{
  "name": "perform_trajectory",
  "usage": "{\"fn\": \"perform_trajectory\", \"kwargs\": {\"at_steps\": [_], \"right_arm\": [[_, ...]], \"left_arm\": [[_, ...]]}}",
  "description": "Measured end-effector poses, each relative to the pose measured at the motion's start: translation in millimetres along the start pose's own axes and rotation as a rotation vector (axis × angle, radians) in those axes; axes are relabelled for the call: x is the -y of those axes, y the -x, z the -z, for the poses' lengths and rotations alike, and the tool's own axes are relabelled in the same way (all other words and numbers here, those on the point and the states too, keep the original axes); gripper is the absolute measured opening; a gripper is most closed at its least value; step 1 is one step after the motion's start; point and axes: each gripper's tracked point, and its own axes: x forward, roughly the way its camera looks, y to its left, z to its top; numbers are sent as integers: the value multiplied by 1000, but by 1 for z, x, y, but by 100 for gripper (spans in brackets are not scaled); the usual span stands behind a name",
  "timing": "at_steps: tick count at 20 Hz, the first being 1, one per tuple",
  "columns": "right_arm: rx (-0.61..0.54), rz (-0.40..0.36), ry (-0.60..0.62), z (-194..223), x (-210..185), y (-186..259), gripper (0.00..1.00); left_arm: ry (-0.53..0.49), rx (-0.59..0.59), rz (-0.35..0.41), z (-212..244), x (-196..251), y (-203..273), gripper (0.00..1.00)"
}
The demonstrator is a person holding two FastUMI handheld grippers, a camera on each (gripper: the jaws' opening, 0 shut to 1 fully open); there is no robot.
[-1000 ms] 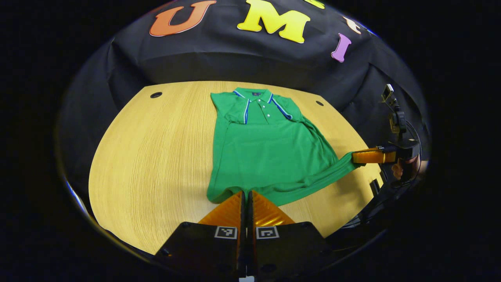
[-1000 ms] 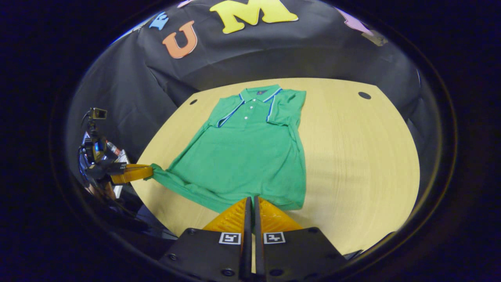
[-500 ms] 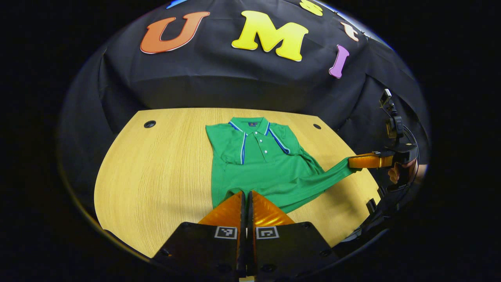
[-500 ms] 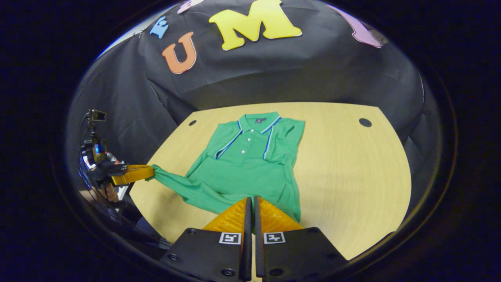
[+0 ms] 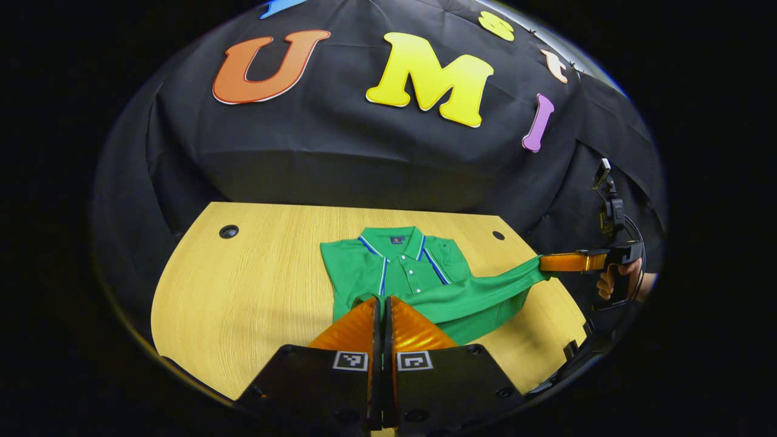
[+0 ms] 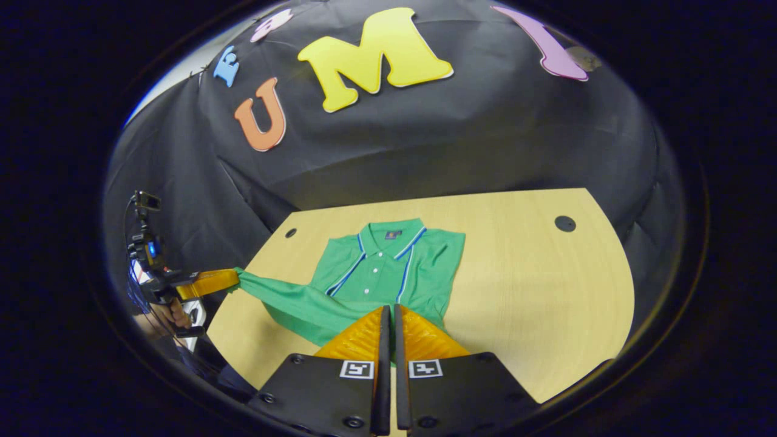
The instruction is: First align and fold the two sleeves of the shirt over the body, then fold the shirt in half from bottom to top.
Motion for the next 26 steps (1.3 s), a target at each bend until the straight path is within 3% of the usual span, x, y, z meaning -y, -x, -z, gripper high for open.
{"fn": "perform_trajectory", "kwargs": {"at_steps": [16, 19, 26], "right_arm": [[93, 34, -51, -106, 32, -113, 6], [98, 66, -38, -107, 47, -137, 3], [79, 97, -57, -96, 65, -195, 6]], "left_arm": [[-2, 104, -27, -87, -48, -119, 4], [-19, 97, -39, -84, -59, -143, 4], [-21, 40, -105, -55, -81, -201, 4]]}}
